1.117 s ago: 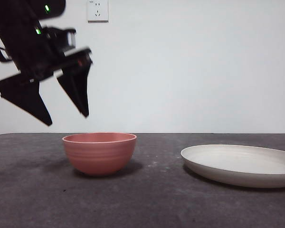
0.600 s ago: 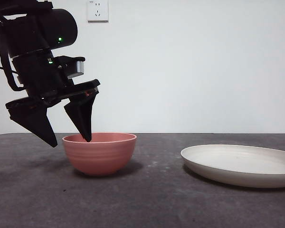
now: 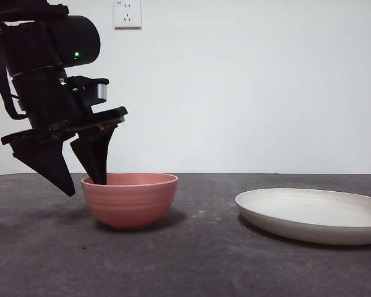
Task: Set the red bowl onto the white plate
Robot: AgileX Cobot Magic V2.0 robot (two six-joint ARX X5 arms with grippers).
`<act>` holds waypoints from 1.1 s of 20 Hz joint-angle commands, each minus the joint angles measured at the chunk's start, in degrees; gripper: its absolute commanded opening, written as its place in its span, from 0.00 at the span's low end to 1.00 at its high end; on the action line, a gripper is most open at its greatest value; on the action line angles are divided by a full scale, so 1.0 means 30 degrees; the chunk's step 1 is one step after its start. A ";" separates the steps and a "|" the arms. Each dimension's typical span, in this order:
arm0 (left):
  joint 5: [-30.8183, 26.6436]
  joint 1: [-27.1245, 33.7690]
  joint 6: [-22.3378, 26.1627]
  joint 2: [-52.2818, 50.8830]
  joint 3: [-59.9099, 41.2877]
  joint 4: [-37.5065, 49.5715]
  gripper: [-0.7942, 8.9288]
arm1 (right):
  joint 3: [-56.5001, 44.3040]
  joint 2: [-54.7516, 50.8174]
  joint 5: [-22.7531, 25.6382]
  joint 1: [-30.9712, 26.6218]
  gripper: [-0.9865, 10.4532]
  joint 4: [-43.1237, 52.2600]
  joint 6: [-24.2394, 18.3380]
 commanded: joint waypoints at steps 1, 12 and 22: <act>-0.0044 -0.0124 -0.0328 0.0437 0.0357 0.0080 0.25 | 0.0313 0.0117 -0.0058 0.0058 0.40 0.0117 -0.0131; 0.0262 -0.0124 -0.1333 0.0415 0.0386 0.0758 0.10 | 0.0313 0.0117 -0.0058 0.0058 0.40 0.0117 -0.0131; 0.1690 -0.2346 -0.2310 -0.0306 0.4459 -0.0663 0.10 | 0.0313 0.0117 -0.0036 0.0058 0.40 0.0117 0.0022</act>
